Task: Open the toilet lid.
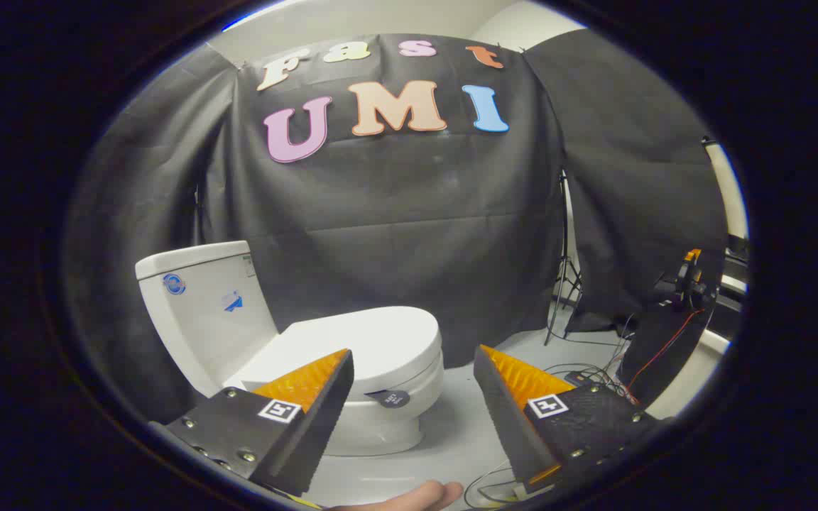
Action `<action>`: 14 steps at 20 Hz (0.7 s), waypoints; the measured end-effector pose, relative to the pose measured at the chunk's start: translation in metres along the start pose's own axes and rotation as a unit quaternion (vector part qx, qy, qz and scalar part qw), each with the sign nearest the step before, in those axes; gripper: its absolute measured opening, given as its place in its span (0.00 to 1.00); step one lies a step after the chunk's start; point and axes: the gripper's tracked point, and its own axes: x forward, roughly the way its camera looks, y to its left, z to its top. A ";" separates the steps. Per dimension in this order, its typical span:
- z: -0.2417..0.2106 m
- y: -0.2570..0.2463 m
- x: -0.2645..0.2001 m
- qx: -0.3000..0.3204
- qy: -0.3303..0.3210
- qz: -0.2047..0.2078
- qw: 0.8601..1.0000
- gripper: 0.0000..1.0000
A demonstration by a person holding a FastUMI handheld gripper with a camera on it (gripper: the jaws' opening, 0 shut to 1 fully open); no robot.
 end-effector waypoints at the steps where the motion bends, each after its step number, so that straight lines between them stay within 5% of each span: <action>1: 0.000 0.000 0.000 0.000 0.000 -0.001 1.000 1.00; 14: -0.005 0.005 0.008 -0.001 0.004 0.005 1.000 1.00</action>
